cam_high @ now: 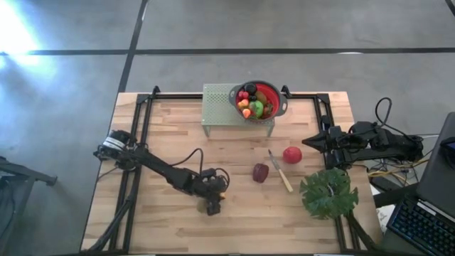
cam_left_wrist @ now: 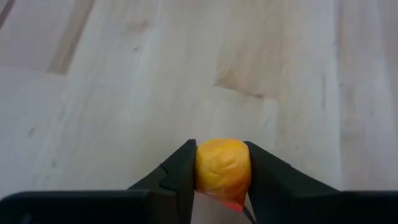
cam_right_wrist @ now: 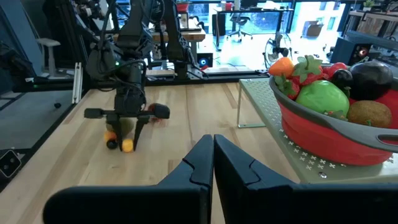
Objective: Pick & Place Fruit
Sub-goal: Put the orange peach into the black strainer bowl on the shelf
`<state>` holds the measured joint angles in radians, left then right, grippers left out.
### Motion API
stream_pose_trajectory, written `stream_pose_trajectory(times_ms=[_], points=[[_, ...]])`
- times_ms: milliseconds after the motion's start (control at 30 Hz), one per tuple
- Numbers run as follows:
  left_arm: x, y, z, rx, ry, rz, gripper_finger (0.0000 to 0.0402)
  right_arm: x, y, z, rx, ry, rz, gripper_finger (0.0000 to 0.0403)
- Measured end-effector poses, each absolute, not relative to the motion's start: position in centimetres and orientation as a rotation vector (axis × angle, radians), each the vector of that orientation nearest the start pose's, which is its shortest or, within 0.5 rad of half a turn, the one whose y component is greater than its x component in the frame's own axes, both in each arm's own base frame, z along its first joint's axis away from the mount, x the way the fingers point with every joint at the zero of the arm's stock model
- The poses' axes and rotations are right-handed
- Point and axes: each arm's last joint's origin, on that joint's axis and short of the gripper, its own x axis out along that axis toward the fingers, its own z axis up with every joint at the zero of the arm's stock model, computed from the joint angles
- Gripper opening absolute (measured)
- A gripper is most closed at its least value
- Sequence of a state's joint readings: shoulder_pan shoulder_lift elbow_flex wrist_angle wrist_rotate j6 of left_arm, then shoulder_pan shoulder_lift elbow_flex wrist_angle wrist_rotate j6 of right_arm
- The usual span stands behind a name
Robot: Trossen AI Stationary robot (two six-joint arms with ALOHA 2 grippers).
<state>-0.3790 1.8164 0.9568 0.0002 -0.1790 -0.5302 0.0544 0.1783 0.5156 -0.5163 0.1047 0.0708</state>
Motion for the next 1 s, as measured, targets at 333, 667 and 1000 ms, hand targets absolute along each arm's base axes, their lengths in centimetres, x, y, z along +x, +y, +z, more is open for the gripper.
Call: stream_pose_trajectory(times_ms=[333,667,1000], points=[[35.0,-12.7,16.8,-0.17,0.774,-0.026,0.0116,6.7,0.1,27.1,0.056,0.177,-0.057,0.0008],[38.0,-11.0,20.9,-0.072,0.633,-0.044,0.0127,6.7,0.1,27.1,0.056,0.177,-0.057,0.0008],[41.5,-6.8,28.2,0.024,0.411,0.012,0.0121,6.7,0.1,27.1,0.056,0.177,-0.057,0.0008]])
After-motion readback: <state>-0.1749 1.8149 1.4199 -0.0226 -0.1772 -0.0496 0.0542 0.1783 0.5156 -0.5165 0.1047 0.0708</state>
